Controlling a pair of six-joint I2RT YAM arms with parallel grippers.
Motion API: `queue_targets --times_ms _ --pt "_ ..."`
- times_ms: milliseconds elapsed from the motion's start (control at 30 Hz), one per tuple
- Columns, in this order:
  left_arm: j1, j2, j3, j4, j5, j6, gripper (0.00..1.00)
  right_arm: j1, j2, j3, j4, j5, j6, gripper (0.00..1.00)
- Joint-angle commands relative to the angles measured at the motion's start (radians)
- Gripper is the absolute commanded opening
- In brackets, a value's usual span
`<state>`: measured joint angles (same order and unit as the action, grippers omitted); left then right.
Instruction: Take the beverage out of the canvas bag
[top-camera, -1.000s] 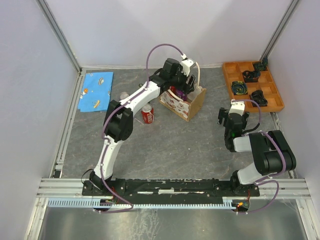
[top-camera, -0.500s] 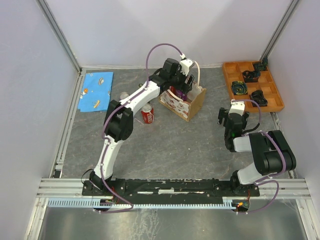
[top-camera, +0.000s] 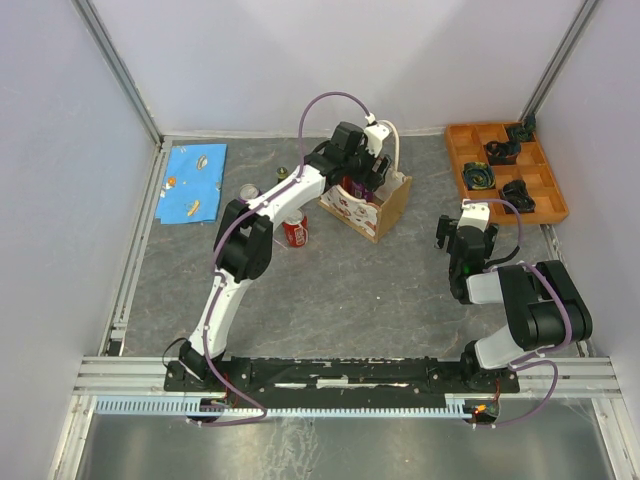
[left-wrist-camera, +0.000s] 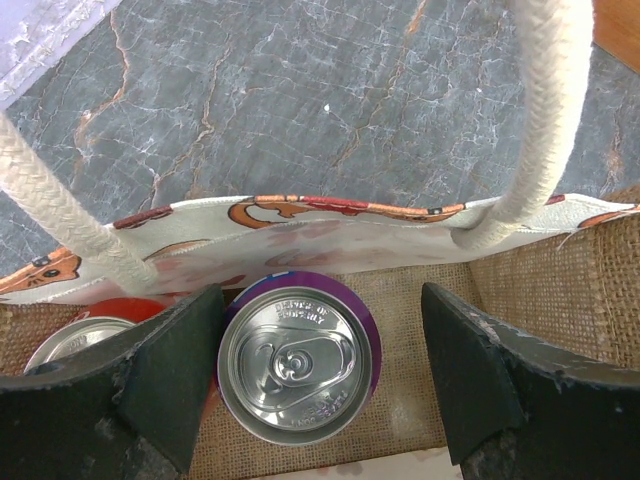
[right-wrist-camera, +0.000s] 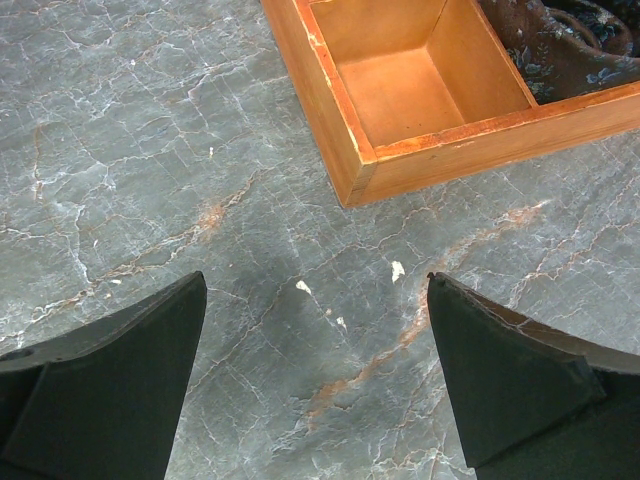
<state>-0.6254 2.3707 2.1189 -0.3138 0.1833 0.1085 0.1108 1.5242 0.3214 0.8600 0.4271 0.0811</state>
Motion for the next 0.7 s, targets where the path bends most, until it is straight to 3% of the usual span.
queue_targets --times_ms 0,667 --pt "0.003 0.031 0.023 -0.027 -0.031 0.038 0.86 0.0 -0.008 0.026 0.048 0.002 -0.001 0.99" --pt "0.004 0.041 -0.07 -0.103 -0.067 0.062 0.76 -0.001 -0.008 0.026 0.048 0.002 -0.001 0.99"
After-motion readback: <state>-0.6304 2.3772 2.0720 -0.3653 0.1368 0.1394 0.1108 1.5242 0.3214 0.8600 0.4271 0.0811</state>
